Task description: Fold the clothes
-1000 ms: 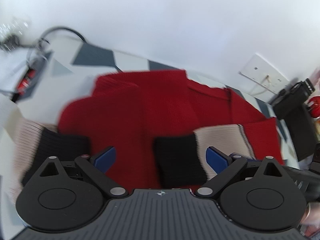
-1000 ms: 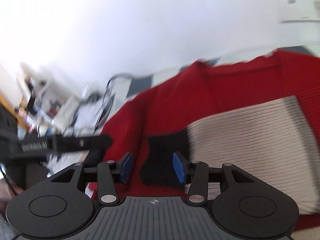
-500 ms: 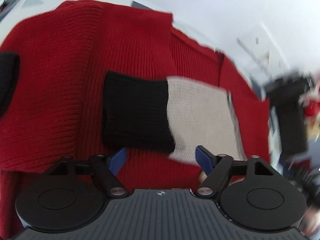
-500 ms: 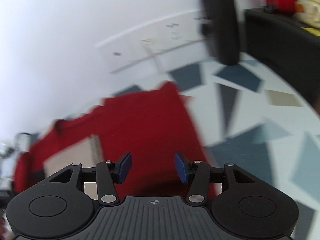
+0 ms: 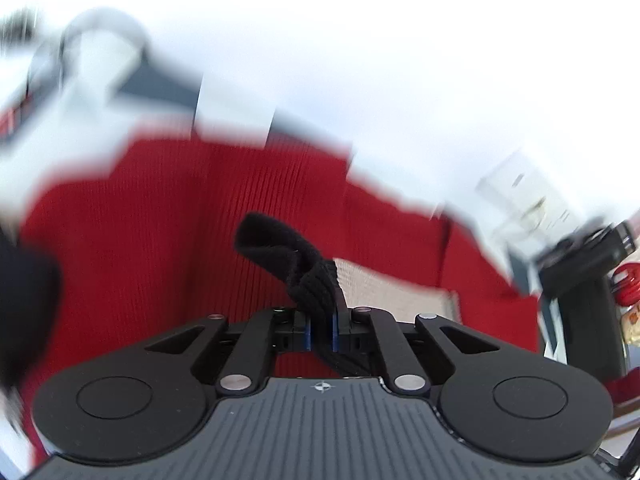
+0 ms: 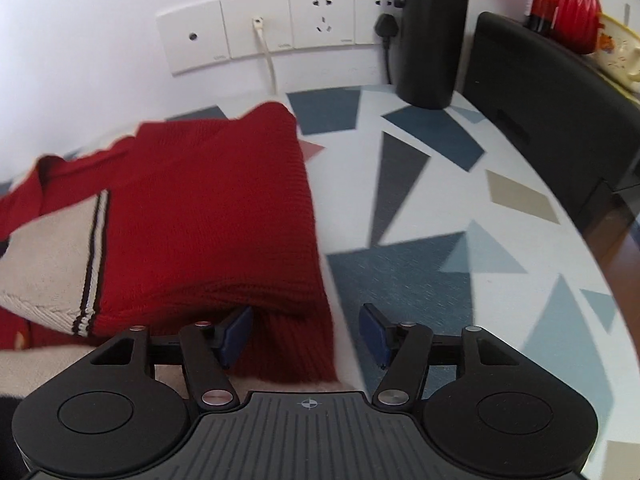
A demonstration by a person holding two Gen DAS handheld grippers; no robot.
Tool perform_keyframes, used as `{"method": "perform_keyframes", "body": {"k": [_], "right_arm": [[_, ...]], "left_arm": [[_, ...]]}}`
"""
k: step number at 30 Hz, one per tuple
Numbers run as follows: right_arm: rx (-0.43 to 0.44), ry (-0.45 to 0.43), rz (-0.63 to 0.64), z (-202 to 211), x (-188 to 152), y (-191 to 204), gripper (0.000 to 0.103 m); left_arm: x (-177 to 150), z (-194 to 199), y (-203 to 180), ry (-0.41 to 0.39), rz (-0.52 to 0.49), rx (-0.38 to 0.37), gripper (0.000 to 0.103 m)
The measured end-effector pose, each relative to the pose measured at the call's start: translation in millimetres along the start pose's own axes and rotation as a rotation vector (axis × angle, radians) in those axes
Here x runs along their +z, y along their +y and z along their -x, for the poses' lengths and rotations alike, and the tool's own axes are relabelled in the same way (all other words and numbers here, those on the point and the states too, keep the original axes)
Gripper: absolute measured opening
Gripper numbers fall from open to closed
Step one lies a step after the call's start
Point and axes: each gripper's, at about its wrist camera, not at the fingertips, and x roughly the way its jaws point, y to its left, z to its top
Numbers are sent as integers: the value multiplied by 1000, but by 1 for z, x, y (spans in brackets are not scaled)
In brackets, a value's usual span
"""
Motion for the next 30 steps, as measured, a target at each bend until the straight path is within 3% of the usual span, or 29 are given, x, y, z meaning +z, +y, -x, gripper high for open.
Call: {"method": "perform_keyframes", "body": {"k": [1,2,7,13,15,17,19,21,26,28,30], "right_arm": [[-5,6,14,-2,1,2,55],[-6,10,25,-4,2,3,56],[60,8,18,-3,21,4,59],[91,-3,9,-18,51,3,62],[91,4,-1,-28,59,5,62],[124,9,-22,-34,63,9,62],[149,11,-33,-39,62,15,66],[121,4,-2,-44,55,25,69],[32,-8,112,-55,39,53,85],[24,18,142,-61,33,61,102],[-10,46,175,-67,28,69,102]], "left_arm": [[5,8,-4,-48,-29,3,9],[9,8,-3,-48,-44,15,9],[-5,-23,10,76,-98,97,9],[-15,-26,21,80,-105,139,14],[-16,-30,14,65,-136,172,24],[-16,-23,3,41,-221,205,70],[-17,-11,-9,-24,-315,210,84],[-15,-1,-10,-27,-318,228,86],[-14,27,16,46,-120,268,89],[-20,41,25,35,-96,281,90],[-27,55,37,16,-64,309,92]]}}
